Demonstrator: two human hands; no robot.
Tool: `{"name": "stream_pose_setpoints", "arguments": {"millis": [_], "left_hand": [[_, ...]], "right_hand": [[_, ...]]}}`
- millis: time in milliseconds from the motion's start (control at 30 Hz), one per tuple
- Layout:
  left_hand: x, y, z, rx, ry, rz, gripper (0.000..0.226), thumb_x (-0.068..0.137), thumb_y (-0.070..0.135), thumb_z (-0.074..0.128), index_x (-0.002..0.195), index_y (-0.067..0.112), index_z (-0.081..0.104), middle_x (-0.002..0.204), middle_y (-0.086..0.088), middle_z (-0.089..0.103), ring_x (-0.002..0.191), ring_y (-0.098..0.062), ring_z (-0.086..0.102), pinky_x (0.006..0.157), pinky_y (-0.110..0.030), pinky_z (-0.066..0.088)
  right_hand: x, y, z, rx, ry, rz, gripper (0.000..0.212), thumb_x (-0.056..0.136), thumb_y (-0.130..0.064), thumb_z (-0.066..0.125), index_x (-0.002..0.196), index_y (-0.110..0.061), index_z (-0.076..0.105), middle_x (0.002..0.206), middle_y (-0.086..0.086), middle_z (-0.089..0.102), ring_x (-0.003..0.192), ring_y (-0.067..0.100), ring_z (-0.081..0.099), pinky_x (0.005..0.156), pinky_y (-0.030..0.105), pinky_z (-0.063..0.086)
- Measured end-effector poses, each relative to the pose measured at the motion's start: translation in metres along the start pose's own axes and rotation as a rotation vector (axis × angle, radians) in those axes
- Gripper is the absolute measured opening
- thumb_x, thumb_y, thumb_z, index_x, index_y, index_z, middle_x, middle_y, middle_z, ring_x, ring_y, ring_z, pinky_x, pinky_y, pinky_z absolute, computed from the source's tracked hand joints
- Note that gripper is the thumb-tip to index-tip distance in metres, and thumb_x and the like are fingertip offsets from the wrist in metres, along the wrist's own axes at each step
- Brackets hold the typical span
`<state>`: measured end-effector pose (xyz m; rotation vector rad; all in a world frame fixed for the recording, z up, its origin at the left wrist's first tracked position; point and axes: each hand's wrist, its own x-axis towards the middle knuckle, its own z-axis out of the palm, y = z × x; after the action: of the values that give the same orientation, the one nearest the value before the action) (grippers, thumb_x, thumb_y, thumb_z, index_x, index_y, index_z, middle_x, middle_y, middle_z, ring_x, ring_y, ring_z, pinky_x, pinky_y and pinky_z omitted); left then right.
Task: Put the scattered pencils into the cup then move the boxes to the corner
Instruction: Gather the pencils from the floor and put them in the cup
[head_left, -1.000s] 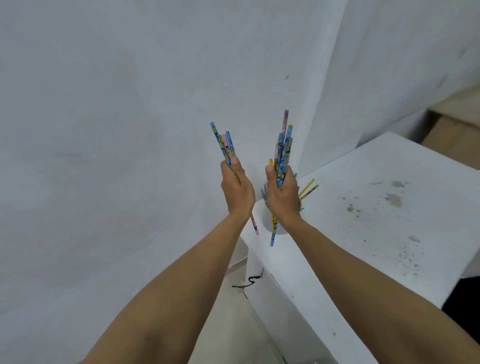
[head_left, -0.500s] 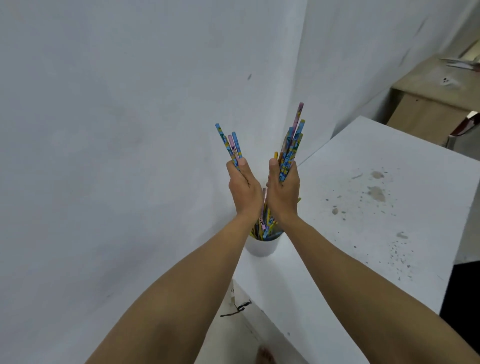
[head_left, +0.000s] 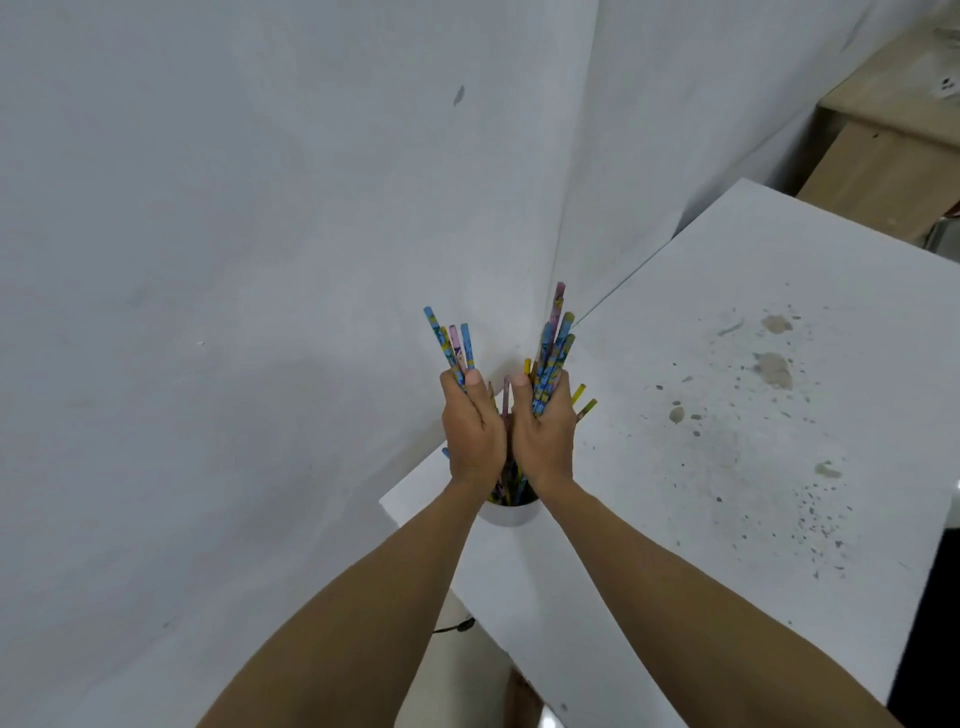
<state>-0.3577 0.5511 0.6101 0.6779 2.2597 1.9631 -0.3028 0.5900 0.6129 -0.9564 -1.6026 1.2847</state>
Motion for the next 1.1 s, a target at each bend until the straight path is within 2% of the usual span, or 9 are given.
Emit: {"name": "stream_pose_setpoints", "arguments": {"millis": [167, 333, 400, 500, 633, 733, 833, 1000, 1100], "left_hand": [[0.0, 0.002, -0.005, -0.026, -0.098, 0.051, 0.007, 0.098, 0.04, 0.037, 0.099, 0.033, 0.038, 0.068, 0.013, 0.054, 0.06, -0.002, 0.057, 0.051, -0.008, 0.042], [0.0, 0.005, -0.014, 0.07, -0.176, 0.042, 0.036, 0.099, 0.048, 0.029, 0.132, 0.034, 0.035, 0.083, 0.009, 0.06, 0.076, 0.001, 0.062, 0.061, -0.006, 0.048], [0.001, 0.006, -0.018, 0.126, -0.255, 0.051, 0.04, 0.1, 0.049, 0.024, 0.135, 0.034, 0.038, 0.104, 0.008, 0.065, 0.095, -0.002, 0.062, 0.083, -0.021, 0.054], [0.0, 0.01, -0.025, 0.211, -0.292, 0.081, 0.041, 0.102, 0.042, 0.026, 0.132, 0.025, 0.049, 0.127, 0.004, 0.06, 0.116, -0.013, 0.055, 0.103, -0.043, 0.044], [0.0, 0.012, -0.032, 0.367, -0.22, 0.207, 0.03, 0.102, 0.029, 0.034, 0.112, 0.02, 0.061, 0.118, 0.005, 0.063, 0.112, -0.016, 0.056, 0.099, -0.038, 0.038], [0.002, 0.006, -0.038, 0.419, -0.193, 0.111, 0.031, 0.102, 0.03, 0.036, 0.113, 0.02, 0.062, 0.13, 0.0, 0.057, 0.124, -0.019, 0.048, 0.103, -0.042, 0.032], [0.002, 0.0, -0.043, 0.321, -0.219, 0.007, 0.03, 0.102, 0.03, 0.035, 0.109, 0.018, 0.062, 0.138, -0.006, 0.048, 0.131, -0.021, 0.042, 0.106, -0.043, 0.035], [-0.007, -0.005, -0.043, 0.171, -0.186, -0.025, 0.03, 0.102, 0.025, 0.037, 0.113, 0.012, 0.062, 0.143, -0.007, 0.04, 0.133, -0.009, 0.036, 0.094, -0.014, 0.033], [-0.012, -0.005, -0.041, 0.129, -0.157, -0.003, 0.035, 0.102, 0.03, 0.037, 0.13, 0.016, 0.052, 0.141, -0.002, 0.04, 0.127, -0.004, 0.04, 0.095, -0.013, 0.036]], "right_hand": [[-0.01, 0.01, 0.002, -0.033, -0.081, -0.038, 0.017, 0.095, -0.038, 0.057, 0.103, -0.048, 0.046, 0.091, -0.022, 0.063, 0.087, -0.001, 0.064, 0.071, 0.015, 0.053], [-0.01, 0.01, 0.003, -0.112, -0.045, -0.072, 0.032, 0.096, -0.042, 0.053, 0.123, -0.028, 0.044, 0.098, -0.024, 0.059, 0.093, -0.001, 0.062, 0.077, 0.019, 0.055], [-0.01, 0.008, 0.002, -0.122, -0.038, -0.096, 0.032, 0.095, -0.04, 0.056, 0.123, -0.031, 0.044, 0.103, -0.019, 0.058, 0.097, 0.001, 0.061, 0.081, 0.018, 0.054], [-0.012, 0.004, -0.002, -0.129, -0.027, -0.115, 0.027, 0.093, -0.042, 0.057, 0.117, -0.041, 0.043, 0.104, -0.019, 0.057, 0.097, 0.002, 0.06, 0.082, 0.021, 0.054], [-0.007, 0.0, -0.007, -0.105, -0.004, -0.065, 0.039, 0.094, -0.041, 0.055, 0.129, -0.043, 0.038, 0.115, -0.013, 0.057, 0.104, 0.002, 0.059, 0.086, 0.013, 0.049], [-0.001, -0.001, -0.008, -0.205, -0.005, -0.11, 0.03, 0.097, -0.033, 0.051, 0.127, -0.033, 0.05, 0.115, -0.011, 0.058, 0.105, 0.005, 0.057, 0.091, 0.025, 0.049], [0.0, 0.001, -0.006, -0.452, -0.009, -0.241, 0.019, 0.096, -0.032, 0.052, 0.111, -0.026, 0.06, 0.11, -0.011, 0.061, 0.107, 0.013, 0.054, 0.094, 0.03, 0.035], [-0.003, 0.0, -0.007, -0.622, 0.094, -0.212, 0.019, 0.094, -0.04, 0.052, 0.107, -0.03, 0.061, 0.118, -0.009, 0.056, 0.121, 0.016, 0.044, 0.1, 0.039, 0.028], [-0.009, -0.002, -0.013, -0.679, 0.151, -0.202, 0.025, 0.094, -0.044, 0.05, 0.114, -0.032, 0.061, 0.127, -0.007, 0.051, 0.128, 0.017, 0.039, 0.104, 0.043, 0.025]]}}
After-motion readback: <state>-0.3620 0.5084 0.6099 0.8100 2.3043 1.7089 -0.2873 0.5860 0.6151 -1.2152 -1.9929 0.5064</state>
